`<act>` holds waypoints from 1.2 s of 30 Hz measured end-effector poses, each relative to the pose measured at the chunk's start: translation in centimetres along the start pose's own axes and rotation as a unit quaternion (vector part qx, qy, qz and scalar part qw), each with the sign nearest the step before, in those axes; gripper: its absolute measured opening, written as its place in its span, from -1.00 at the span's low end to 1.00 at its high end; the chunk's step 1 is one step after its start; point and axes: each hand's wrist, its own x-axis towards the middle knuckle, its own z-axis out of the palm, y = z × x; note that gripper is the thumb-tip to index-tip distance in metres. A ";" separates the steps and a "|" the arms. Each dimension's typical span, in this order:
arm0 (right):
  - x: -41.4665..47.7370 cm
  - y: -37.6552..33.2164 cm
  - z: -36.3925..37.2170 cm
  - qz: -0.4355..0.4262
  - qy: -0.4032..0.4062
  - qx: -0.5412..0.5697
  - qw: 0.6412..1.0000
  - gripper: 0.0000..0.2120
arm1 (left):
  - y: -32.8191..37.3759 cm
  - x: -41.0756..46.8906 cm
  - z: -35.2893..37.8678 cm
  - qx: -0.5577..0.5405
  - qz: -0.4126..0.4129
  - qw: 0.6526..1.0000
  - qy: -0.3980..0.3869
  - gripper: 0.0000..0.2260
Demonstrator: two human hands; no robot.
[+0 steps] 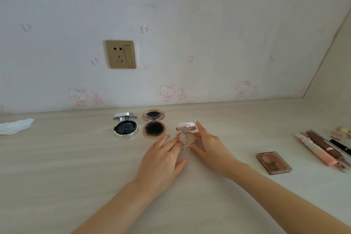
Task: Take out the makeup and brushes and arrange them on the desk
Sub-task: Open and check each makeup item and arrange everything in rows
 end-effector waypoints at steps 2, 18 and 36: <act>0.9 0.2 0.2 0.006 0.008 -0.006 1.000 -0.34 | -0.4 0.7 0.2 0.013 -0.005 1.000 -0.015 -0.48; 4.2 -0.1 1.8 0.037 0.081 -0.076 0.993 -0.64 | -2.1 3.9 1.1 0.057 -0.023 0.994 -0.093 -0.33; 4.2 -0.3 1.0 0.055 0.044 -0.080 0.994 -0.61 | -2.0 3.7 0.7 0.041 -0.035 0.994 -0.090 -0.40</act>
